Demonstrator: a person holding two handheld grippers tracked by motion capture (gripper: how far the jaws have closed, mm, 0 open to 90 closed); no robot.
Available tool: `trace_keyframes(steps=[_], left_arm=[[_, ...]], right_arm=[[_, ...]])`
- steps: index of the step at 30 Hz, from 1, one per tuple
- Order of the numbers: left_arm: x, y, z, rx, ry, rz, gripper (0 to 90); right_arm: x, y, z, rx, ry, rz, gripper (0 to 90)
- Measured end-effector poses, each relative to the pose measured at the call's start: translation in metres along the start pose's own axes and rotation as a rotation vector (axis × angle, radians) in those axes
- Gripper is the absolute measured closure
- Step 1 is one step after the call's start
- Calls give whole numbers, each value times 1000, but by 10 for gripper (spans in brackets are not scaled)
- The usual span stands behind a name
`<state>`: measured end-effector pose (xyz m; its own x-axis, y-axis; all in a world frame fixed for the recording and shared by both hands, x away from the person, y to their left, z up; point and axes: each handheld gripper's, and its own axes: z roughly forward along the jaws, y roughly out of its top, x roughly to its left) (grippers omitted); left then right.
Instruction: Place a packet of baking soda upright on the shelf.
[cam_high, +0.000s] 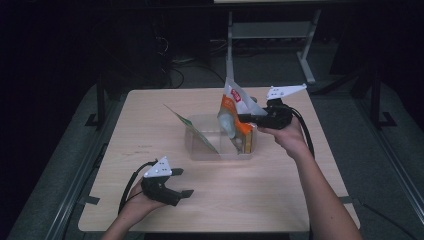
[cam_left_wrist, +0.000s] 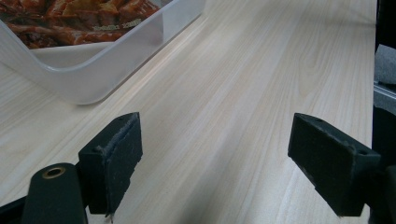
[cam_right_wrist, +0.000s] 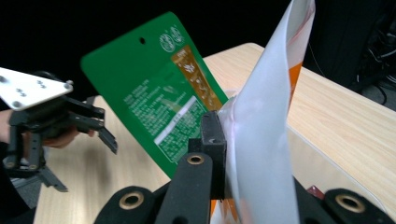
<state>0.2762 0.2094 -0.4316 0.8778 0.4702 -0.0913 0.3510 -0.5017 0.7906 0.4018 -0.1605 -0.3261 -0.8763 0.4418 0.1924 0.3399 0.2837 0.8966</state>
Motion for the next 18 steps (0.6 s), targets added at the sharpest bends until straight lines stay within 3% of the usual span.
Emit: trace_keyframes(steps=[8,18], left_arm=[[1,-1,0,-6,-5,-12,173],[-1,-1,2,-2,-16,-18,169]], right_arm=[[-9,-5,9,55,-29,3,899],[-11,-10,4,25,-61,21,899]])
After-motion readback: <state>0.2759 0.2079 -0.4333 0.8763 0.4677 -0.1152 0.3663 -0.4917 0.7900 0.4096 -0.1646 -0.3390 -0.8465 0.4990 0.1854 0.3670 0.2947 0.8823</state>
